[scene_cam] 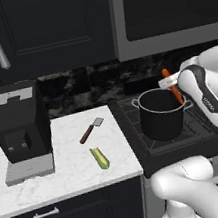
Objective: Put the corn and carrot in the pot. Retrieve the spatula and lightly stir the vegetables in the pot.
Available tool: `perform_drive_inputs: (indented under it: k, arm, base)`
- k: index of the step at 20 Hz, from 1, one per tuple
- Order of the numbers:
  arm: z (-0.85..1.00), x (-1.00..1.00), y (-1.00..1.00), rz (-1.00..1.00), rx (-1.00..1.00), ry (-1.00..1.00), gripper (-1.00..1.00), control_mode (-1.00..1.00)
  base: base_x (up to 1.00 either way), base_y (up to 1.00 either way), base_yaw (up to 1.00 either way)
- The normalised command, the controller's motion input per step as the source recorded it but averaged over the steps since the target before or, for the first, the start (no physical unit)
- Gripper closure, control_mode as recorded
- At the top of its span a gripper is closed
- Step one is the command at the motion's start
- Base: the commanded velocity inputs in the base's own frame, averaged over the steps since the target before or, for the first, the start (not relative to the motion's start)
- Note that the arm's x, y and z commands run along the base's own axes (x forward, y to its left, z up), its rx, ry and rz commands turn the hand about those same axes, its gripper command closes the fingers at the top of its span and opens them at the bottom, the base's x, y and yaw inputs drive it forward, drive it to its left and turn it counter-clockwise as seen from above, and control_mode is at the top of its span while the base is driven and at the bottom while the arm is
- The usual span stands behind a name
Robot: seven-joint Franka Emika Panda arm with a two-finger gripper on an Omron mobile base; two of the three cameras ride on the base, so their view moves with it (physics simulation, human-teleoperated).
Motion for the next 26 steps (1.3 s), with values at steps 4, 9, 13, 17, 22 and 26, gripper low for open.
perform_drive_inputs:
  k: [4, 9, 13, 17, 22, 26]
  arm:
    - [-0.47, 0.83, 0.00, 0.15, 0.04, 0.00, 1.00, -1.00]
    - [-0.45, 0.79, 0.00, 0.06, 0.00, 0.00, 1.00, -1.00]
    - [-0.23, 0.54, 0.00, 0.05, 0.00, -0.02, 1.00, -1.00]
    - [-0.55, 0.40, -0.01, 0.05, 0.01, 0.00, 1.00, -1.00]
    - [-0.45, 0.45, -0.03, 0.03, 0.01, 0.00, 1.00, -1.00]
    - [-0.39, 0.41, -0.07, 0.01, 0.03, 0.00, 1.00, -1.00]
  base:
    - [0.00, 0.00, 0.00]
    - [0.00, 0.00, 0.00]
    - [0.00, 0.00, 0.00]
    - [0.00, 0.00, 0.00]
    - [0.00, 0.00, 0.00]
    - [0.00, 0.00, 0.00]
